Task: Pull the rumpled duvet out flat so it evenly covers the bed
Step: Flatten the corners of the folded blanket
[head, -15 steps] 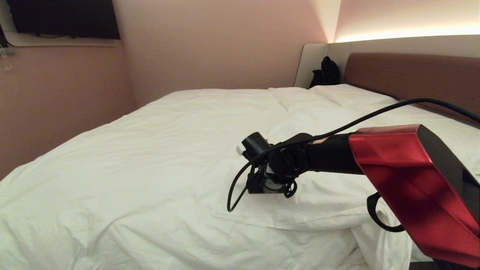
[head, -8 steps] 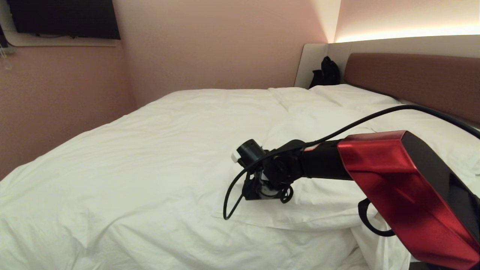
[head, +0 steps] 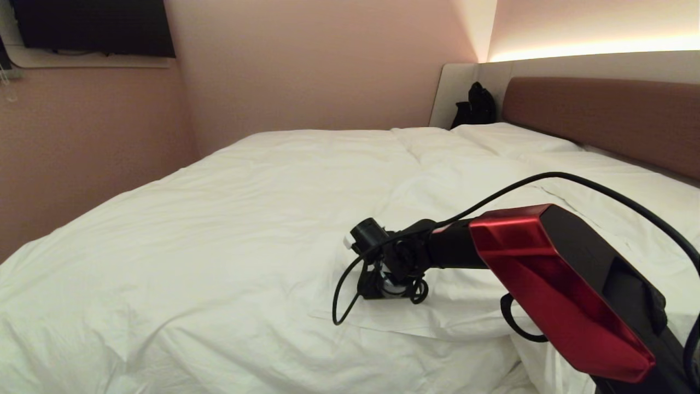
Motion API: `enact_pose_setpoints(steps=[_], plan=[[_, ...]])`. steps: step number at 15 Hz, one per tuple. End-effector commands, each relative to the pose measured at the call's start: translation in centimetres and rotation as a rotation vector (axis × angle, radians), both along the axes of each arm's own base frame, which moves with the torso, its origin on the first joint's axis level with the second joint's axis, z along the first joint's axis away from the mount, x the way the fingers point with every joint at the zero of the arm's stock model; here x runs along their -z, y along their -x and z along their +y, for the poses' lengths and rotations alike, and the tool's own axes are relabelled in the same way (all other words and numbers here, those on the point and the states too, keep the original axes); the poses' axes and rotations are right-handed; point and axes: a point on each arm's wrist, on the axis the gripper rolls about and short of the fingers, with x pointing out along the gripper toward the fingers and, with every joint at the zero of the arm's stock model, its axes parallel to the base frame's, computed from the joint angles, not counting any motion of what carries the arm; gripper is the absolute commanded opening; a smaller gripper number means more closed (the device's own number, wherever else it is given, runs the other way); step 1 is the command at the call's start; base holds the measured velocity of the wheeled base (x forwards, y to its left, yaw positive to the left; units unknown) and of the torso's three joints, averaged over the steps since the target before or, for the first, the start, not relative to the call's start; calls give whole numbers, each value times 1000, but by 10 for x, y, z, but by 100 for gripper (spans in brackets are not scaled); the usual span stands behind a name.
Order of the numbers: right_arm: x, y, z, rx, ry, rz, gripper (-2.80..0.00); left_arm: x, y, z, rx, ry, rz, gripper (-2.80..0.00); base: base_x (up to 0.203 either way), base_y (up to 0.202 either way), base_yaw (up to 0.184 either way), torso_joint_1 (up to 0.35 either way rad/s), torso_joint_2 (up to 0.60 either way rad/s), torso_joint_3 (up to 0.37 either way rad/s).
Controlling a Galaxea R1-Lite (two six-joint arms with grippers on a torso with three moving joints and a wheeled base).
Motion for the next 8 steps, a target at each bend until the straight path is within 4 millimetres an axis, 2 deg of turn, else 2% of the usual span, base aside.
enact_pose_setpoints(steps=[1,8], plan=[[10,-1,0,4,16,18,0,0,0,0,0,1,-1,-280,0,0,0,0,0,0],[17,-2,0,4,24,28,0,0,0,0,0,1,0,-280,0,0,0,0,0,0]])
